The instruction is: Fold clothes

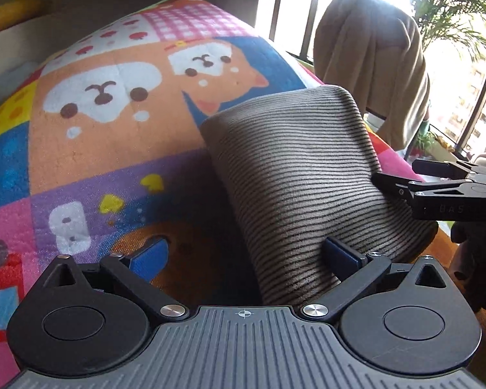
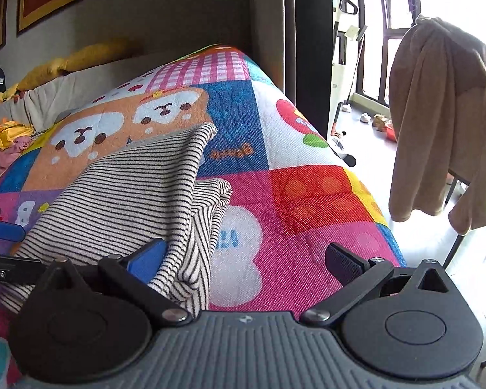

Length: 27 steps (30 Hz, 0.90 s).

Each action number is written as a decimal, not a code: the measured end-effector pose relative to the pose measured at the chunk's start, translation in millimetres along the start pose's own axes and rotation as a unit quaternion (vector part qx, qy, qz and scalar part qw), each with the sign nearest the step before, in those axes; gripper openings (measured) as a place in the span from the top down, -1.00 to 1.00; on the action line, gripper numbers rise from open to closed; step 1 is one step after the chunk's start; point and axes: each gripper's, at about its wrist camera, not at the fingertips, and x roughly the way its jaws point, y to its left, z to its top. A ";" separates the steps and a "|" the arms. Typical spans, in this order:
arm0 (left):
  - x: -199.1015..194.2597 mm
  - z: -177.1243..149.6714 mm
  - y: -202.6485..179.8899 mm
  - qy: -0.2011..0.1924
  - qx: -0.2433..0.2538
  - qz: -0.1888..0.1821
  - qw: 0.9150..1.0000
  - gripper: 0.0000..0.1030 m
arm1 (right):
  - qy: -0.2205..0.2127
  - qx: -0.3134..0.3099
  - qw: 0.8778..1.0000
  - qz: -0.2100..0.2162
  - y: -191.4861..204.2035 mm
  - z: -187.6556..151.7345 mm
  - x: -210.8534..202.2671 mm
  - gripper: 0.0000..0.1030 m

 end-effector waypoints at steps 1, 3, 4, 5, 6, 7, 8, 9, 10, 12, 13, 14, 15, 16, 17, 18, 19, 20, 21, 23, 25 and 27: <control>0.3 0.0 0.2 0.001 -0.007 0.001 1.000 -1.00 | -0.005 -0.001 1.000 -0.003 0.8 -0.5 -2.5 -1.00; -2.8 -4.4 0.9 -0.001 -0.029 0.002 1.000 -1.00 | -0.016 0.002 1.000 -0.005 1.0 -2.2 -6.5 -1.00; -4.5 -6.9 1.3 -0.003 -0.040 0.003 0.999 -1.00 | -0.021 0.004 1.000 -0.006 1.0 -3.1 -8.6 -1.00; -6.3 -9.4 1.8 -0.004 -0.051 0.005 0.999 -1.00 | -0.025 0.013 1.000 -0.005 -0.3 -4.6 -13.0 -1.00; -8.1 -11.9 2.2 -0.006 -0.062 0.006 0.998 -1.00 | -0.023 0.029 0.999 0.001 -2.6 -7.1 -21.7 -1.00; -13.4 -17.6 2.7 -0.011 -0.073 0.009 0.997 -1.00 | -0.020 0.048 0.999 0.008 -5.0 -9.7 -31.7 -1.00; -19.8 -24.2 3.2 -0.018 -0.085 0.012 0.996 -1.00 | -0.013 0.061 0.998 0.017 -6.8 -13.3 -40.1 -1.00; -27.1 -32.1 2.5 -0.025 -0.089 0.022 0.995 -1.00 | -0.004 0.068 0.997 0.030 -7.2 -18.4 -47.6 -1.00; -34.2 -40.3 0.2 -0.033 -0.086 0.034 0.995 -1.00 | 0.008 0.069 0.997 0.042 -6.3 -24.5 -54.5 -1.00; -47.6 -58.6 -11.6 -0.047 -0.067 0.065 0.995 -1.00 | 0.033 0.062 0.996 0.051 -1.8 -37.6 -68.1 -1.00; -52.7 -67.5 -20.0 -0.051 -0.055 0.076 0.994 -1.00 | 0.047 0.053 0.997 0.042 2.4 -44.9 -74.7 -1.00; -57.9 -76.3 -28.4 -0.055 -0.043 0.088 0.994 -1.00 | 0.058 0.041 0.997 0.025 8.2 -50.8 -78.2 -1.00; -63.0 -85.1 -36.8 -0.059 -0.031 0.100 0.993 -1.00 | 0.066 0.023 0.998 0.003 14.9 -57.2 -81.7 -1.00; -65.6 -91.9 -43.8 -0.059 -0.025 0.110 0.992 -1.00 | 0.073 0.003 0.997 -0.015 21.4 -63.8 -84.7 -1.00; -67.2 -97.1 -50.2 -0.060 -0.025 0.121 0.991 -1.00 | 0.073 -0.011 0.997 -0.025 26.8 -68.3 -87.2 -1.00; -67.9 -100.1 -55.2 -0.060 -0.024 0.129 0.990 -1.00 | 0.069 -0.023 0.997 -0.033 31.8 -71.9 -89.7 -1.00; -67.0 -101.0 -58.6 -0.058 -0.021 0.135 0.989 -1.00 | 0.062 -0.032 0.997 -0.041 35.5 -73.5 -92.1 -1.00; -63.1 -100.5 -59.8 -0.053 -0.016 0.147 0.988 -1.00 | 0.058 -0.039 0.996 -0.048 38.4 -73.9 -90.8 -1.00; -58.5 -99.7 -60.3 -0.045 -0.012 0.162 0.986 -1.00 | 0.057 -0.046 0.996 -0.056 41.3 -74.2 -88.0 -1.00; -51.8 -98.0 -58.0 -0.035 -0.012 0.175 0.984 -1.00 | 0.052 -0.048 0.996 -0.057 42.6 -72.2 -83.4 -1.00; -49.6 -96.3 -50.0 -0.032 -0.028 0.163 0.986 -1.00 | 0.055 -0.044 0.996 -0.051 41.6 -69.4 -77.8 -1.00; -48.7 -95.9 -46.3 -0.031 -0.036 0.159 0.986 -1.00 | 0.062 -0.025 0.997 -0.036 34.9 -68.0 -75.1 -1.00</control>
